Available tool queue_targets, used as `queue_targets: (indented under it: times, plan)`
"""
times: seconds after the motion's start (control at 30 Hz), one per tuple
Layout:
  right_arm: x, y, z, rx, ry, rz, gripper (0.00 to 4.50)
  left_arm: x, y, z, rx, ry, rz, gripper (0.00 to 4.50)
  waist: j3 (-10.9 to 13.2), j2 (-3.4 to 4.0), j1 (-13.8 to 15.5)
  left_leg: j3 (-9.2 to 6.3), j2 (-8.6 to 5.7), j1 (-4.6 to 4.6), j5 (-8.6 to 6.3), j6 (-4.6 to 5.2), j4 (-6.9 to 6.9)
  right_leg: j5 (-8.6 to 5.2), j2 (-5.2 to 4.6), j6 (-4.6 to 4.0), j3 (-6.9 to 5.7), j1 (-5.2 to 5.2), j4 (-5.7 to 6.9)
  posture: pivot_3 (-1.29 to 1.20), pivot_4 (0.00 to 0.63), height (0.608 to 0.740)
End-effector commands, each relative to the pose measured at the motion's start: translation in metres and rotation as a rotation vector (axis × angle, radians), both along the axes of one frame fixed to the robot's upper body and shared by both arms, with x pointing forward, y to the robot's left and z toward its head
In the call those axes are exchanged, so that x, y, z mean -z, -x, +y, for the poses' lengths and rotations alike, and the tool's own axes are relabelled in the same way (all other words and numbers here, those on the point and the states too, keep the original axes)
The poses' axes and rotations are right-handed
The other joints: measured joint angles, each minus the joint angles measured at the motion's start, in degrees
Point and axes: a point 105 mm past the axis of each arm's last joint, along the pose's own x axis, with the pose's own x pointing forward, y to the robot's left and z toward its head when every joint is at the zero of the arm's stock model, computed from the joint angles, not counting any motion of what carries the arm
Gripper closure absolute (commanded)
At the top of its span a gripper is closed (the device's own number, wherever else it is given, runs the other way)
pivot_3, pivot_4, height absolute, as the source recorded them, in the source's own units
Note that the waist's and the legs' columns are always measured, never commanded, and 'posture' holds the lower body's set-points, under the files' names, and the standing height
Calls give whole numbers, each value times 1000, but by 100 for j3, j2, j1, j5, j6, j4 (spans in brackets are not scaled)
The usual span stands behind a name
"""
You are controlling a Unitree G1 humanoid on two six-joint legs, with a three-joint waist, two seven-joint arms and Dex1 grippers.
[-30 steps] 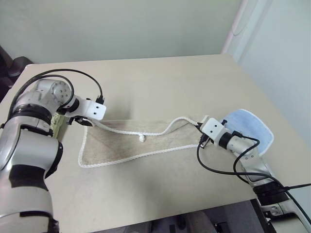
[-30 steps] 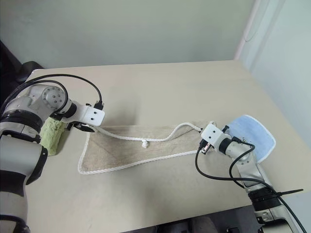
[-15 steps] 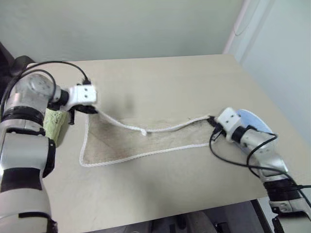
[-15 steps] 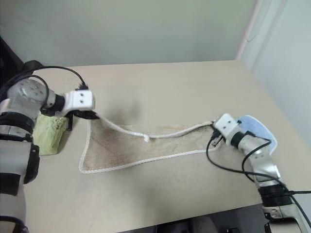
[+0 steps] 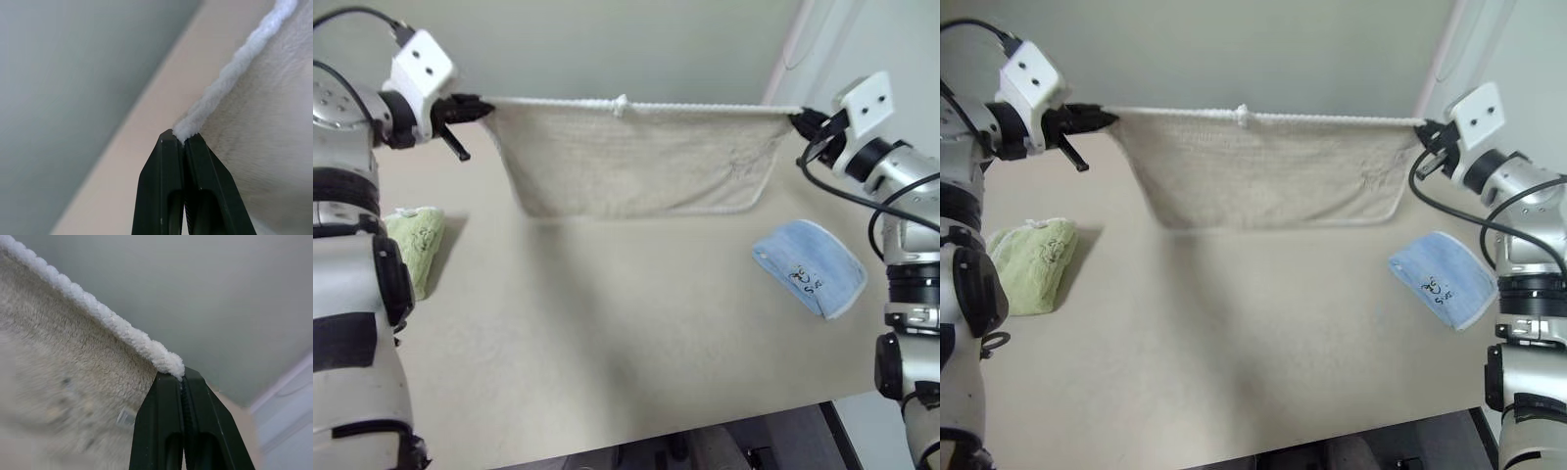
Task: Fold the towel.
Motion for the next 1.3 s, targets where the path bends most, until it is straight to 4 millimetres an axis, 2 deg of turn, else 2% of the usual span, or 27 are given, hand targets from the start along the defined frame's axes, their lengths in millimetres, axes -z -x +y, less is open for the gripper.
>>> queue_targets:
  times: [0.03,0.17,0.23,0.27,0.33,0.5,0.57,0.67,0.87,1.13,1.3]
  plan:
    - [-21,21,-18,-22,-44,-36,4500,-35,24,7,84,33,-82,4473,0,0,-5,-3,3,-1,-1,-2,-2,-2,-3,-2,2,1,-4,0,150,740]
    - [0,44,-15,-98,-47,53,4500,-18,46,13,223,21,42,4473,1,1,0,6,-4,2,-4,-3,-4,-8,4,-6,-2,4,-3,0,150,740]
    - [16,61,-6,-174,-57,128,4500,-6,60,19,293,32,130,4473,1,5,-18,5,-1,3,-3,-3,3,-9,-1,-6,4,8,0,0,150,740]
    - [26,72,1,-225,-62,176,4500,4,67,25,303,52,189,4473,0,19,-17,8,-3,5,-3,-2,5,-9,1,-5,1,7,4,0,150,740]
    - [41,94,14,-315,-76,269,4500,26,81,36,294,58,295,4473,2,32,-52,13,1,5,-2,-3,10,-44,3,50,1,9,14,0,150,740]
    - [70,139,42,-509,-111,483,4500,89,121,49,273,10,560,4473,-4,22,-132,23,8,4,14,-26,20,-46,10,53,1,7,13,0,150,740]
    - [83,155,51,-576,-99,572,4500,101,132,51,271,32,622,4473,-8,9,-128,15,8,4,17,-36,31,-58,14,47,0,11,17,0,150,740]
    - [93,165,57,-619,-104,653,4500,112,144,51,275,68,676,4473,-9,5,-95,5,7,-23,-12,-104,37,-89,16,28,4,0,16,0,150,740]
    - [111,165,64,-649,-134,749,4500,130,151,53,248,88,720,4473,-9,5,-85,4,8,-54,-16,-112,46,-107,14,12,12,-25,19,0,150,740]
    - [130,162,61,-621,-237,884,4500,131,126,56,186,110,658,4473,-15,6,-65,3,11,-57,-4,-116,43,-96,16,-4,10,-35,35,0,150,740]
    - [139,198,61,-711,-181,998,4500,146,140,63,206,26,773,4473,-42,24,-64,3,7,-52,2,-95,34,-92,14,-9,10,-34,36,0,150,740]
